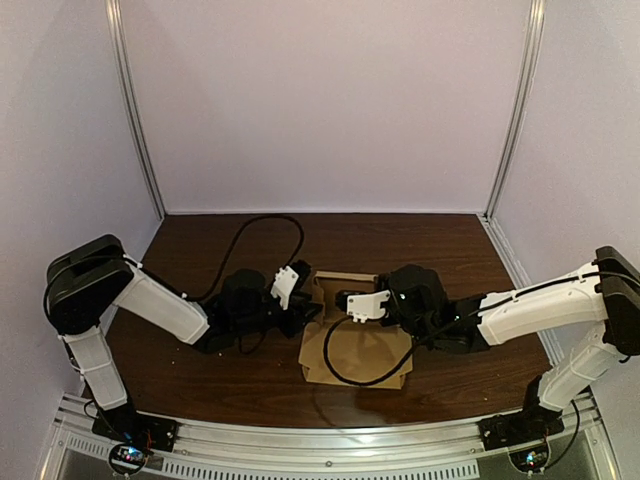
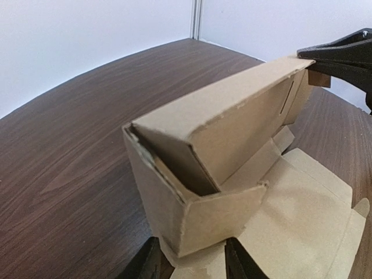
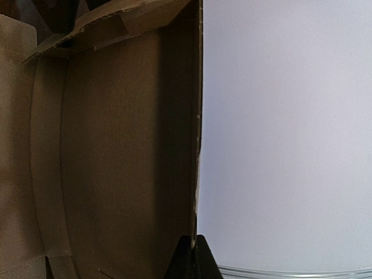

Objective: Fold the paper box

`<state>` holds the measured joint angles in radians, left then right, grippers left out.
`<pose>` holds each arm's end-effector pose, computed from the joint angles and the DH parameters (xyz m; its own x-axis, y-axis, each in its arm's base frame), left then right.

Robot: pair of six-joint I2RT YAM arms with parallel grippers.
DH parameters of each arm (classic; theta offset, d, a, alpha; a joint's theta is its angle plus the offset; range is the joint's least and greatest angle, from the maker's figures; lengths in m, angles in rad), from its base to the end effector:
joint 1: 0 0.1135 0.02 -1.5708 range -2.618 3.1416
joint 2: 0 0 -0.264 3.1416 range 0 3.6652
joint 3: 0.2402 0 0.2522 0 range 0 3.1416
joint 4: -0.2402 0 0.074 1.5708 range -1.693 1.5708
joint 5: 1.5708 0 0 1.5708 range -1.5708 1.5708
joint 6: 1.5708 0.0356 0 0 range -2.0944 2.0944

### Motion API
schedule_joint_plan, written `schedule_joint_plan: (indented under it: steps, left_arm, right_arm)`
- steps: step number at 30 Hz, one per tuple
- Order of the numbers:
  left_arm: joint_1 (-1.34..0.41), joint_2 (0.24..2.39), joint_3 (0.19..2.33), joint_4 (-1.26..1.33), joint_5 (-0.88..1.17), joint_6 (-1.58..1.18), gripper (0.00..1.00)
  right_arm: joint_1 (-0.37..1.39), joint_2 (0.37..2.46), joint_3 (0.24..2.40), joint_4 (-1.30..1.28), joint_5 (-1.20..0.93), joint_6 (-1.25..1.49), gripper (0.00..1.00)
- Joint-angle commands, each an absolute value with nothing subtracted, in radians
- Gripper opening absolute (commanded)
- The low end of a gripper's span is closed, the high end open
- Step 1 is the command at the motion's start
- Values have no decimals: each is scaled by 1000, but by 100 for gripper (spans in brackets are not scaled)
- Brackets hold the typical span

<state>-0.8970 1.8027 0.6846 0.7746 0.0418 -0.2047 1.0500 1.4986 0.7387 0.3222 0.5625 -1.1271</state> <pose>0.2141 -0.2705 0.1395 -0.3694 0.1372 -0.9191 0.7458 0.6338 -0.2052 0.1728 0.2631 0.2074 0.3551 -0.9164 -0.1847 -0.4023 0.0285 -0.9151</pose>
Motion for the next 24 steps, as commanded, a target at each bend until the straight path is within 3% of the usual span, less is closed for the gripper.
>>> schedule_joint_plan:
  steps: [1,16,24]
  left_arm:
    - [-905,1818,670,881,-8,-170,41]
    - [-893,1807,646,855,32,-136,36]
    - [-891,1650,587,746,101,-150,44]
  right_arm:
    - [1063,1494,726,364,608,-1122,0]
    - [1065,1606,689,600,695,-1282,0]
    - [1067,1590,660,643,699,-1322,0]
